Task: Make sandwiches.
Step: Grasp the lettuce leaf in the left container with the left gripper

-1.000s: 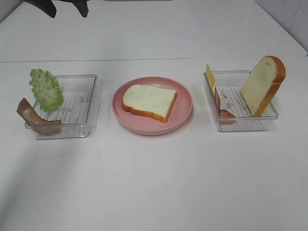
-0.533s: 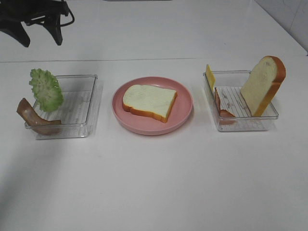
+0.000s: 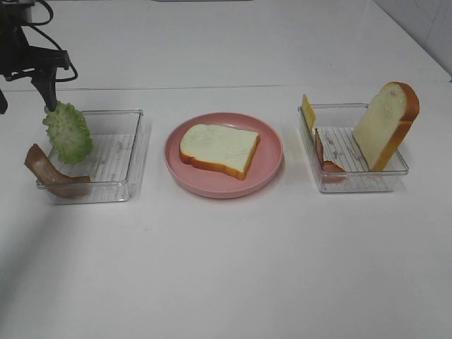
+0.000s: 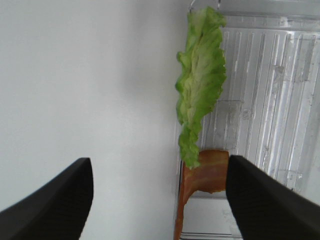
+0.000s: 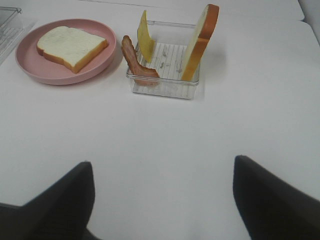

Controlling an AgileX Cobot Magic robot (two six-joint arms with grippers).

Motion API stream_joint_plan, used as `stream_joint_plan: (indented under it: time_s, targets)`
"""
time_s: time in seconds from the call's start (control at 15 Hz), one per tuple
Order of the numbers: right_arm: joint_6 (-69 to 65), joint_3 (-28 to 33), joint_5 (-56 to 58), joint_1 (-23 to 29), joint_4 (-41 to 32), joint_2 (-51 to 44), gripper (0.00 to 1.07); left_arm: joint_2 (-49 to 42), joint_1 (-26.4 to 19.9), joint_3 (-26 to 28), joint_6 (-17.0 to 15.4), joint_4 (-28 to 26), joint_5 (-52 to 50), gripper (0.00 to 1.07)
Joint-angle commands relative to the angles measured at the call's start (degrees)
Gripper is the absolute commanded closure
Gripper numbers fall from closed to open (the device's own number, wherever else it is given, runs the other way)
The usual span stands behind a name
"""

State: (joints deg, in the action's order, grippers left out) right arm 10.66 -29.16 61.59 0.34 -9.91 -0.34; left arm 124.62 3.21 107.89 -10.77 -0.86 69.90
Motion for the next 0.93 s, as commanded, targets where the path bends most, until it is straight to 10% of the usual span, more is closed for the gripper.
stream_joint_plan:
  time_s: [0.07, 0.27, 0.73, 0.93]
  targets:
    - [0.40, 0.11, -0.23, -0.40, -0.11, -0.63, 0.34, 2.06, 0.00, -0.52, 0.34, -1.20, -0.29, 0.37]
    - [0.40, 0.11, -0.23, -0.40, -0.11, -0.63, 0.34, 4.47, 0.00, -0.52, 1.38, -1.78, -2.01, 0.44]
    - [0.40, 0.11, -0.23, -0.40, -0.11, -0.63, 0.34, 4.53, 0.00, -0.52, 1.15, -1.20, -6.53, 1.03]
    - [0.40, 0.11, -0.23, -0.40, -0.11, -0.63, 0.34, 3.90, 0.00, -0.34, 1.60, -1.26, -6.19, 1.07]
